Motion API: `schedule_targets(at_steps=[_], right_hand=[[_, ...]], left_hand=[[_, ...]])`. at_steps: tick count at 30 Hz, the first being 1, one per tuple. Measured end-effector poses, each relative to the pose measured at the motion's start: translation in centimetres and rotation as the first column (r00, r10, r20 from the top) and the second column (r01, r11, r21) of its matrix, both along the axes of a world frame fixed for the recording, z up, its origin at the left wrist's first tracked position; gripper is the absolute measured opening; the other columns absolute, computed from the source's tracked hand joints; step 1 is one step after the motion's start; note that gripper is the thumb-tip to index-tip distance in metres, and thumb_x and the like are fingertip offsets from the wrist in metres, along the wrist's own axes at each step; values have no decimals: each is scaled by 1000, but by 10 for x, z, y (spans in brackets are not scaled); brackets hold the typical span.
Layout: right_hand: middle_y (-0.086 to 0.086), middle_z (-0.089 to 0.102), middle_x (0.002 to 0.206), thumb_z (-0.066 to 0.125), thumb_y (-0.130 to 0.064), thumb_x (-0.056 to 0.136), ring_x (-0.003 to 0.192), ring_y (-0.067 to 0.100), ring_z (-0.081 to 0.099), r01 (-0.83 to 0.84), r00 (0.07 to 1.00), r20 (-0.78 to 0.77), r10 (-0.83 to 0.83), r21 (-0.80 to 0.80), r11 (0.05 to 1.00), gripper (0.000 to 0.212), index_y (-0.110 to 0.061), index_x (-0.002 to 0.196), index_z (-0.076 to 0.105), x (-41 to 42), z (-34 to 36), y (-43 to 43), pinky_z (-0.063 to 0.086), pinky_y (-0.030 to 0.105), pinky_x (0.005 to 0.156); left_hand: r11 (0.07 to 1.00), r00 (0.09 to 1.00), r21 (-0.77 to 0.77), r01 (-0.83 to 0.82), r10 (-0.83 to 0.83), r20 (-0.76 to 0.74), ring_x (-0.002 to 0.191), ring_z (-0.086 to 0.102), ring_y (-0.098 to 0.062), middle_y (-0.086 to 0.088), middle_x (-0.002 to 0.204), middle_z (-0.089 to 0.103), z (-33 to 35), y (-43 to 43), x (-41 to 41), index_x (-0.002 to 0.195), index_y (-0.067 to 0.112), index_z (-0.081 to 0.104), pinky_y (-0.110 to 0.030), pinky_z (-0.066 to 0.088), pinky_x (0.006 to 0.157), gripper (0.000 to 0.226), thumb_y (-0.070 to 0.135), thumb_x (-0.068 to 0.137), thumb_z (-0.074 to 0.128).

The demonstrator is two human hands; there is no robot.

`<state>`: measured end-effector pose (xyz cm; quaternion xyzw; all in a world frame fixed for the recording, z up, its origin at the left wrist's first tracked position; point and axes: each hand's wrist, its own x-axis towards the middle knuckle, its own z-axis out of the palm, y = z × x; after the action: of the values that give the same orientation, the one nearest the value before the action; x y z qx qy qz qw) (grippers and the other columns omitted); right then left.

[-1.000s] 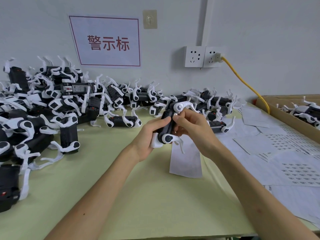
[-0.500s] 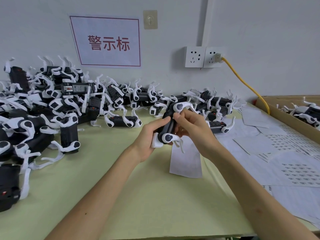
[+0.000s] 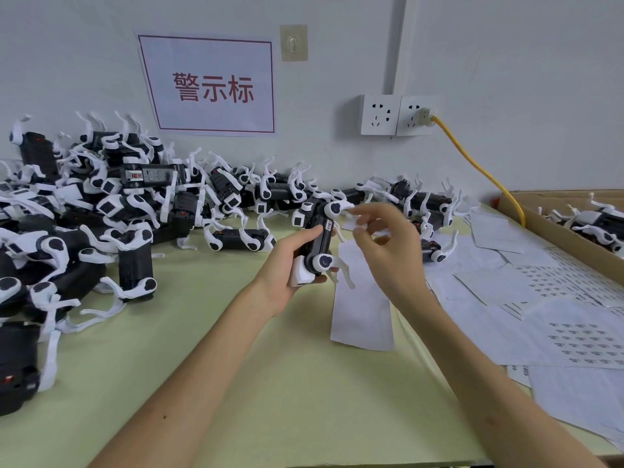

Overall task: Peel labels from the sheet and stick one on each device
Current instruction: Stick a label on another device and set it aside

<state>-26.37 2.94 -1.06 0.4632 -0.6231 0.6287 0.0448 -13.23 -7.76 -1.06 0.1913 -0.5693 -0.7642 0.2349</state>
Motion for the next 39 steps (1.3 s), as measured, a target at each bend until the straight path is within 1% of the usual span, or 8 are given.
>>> schedule_targets(at_steps=[8,13,18,22,26,32,35,39], right_hand=[[-9,49,151,66,10,80,142,10,42,-54,941,-313,131,243,969,68,-26,137,63,-11,-2,3,39,27,111],[-11,56,144,74,3,75,131,-1,50,-117,915,-349,203,252,961,51,-22,119,71,-13,-7,2,36,4,96],[-20,70,101,89,-19,77,87,5,66,-87,975,-180,131,234,968,31,-26,103,73,-11,-9,-1,54,21,74],[-3,72,85,82,-24,85,69,19,69,-117,992,70,104,222,968,14,-18,92,71,-14,-8,-1,53,26,66],[19,71,100,60,-10,99,70,33,73,-461,741,612,278,161,873,18,-6,116,66,-15,-1,2,60,31,65],[23,68,90,43,-7,100,70,33,71,-594,400,862,311,-15,805,22,3,107,62,-15,3,5,61,33,62],[23,71,90,47,-5,97,75,34,74,-390,228,832,506,-398,830,20,4,94,65,-33,16,12,63,38,73],[27,53,143,48,-35,105,124,50,59,55,93,451,888,-893,447,50,-3,144,48,-78,26,40,47,56,106]], left_hand=[[966,950,-83,243,-220,222,84,66,-24,-8,93,71,1,-6,5,112,17,70,-30,44,63,42,54,97,57],[994,972,76,82,-97,212,70,67,-24,-14,85,72,3,-21,11,104,4,71,-33,51,68,66,62,102,38],[947,983,265,-183,183,26,56,70,-26,-12,75,72,0,-43,17,98,6,66,-24,53,44,45,43,107,41],[823,815,-128,-553,567,121,51,64,-17,-5,80,72,-15,-58,12,106,11,64,-26,47,53,20,23,102,49],[660,697,-390,-643,715,61,65,66,-19,-4,93,75,-33,-72,17,135,25,51,-32,48,64,41,12,96,52],[682,768,-566,-463,628,128,73,69,-25,-4,87,71,-47,-84,12,124,20,59,-39,58,72,25,16,100,60],[578,740,-717,-390,660,130,83,67,-23,3,86,69,-49,-81,11,96,25,67,-33,51,71,4,22,97,64],[530,724,-754,-388,681,106,79,61,-5,13,82,65,-51,-79,9,91,29,65,-23,43,66,7,23,93,69]])
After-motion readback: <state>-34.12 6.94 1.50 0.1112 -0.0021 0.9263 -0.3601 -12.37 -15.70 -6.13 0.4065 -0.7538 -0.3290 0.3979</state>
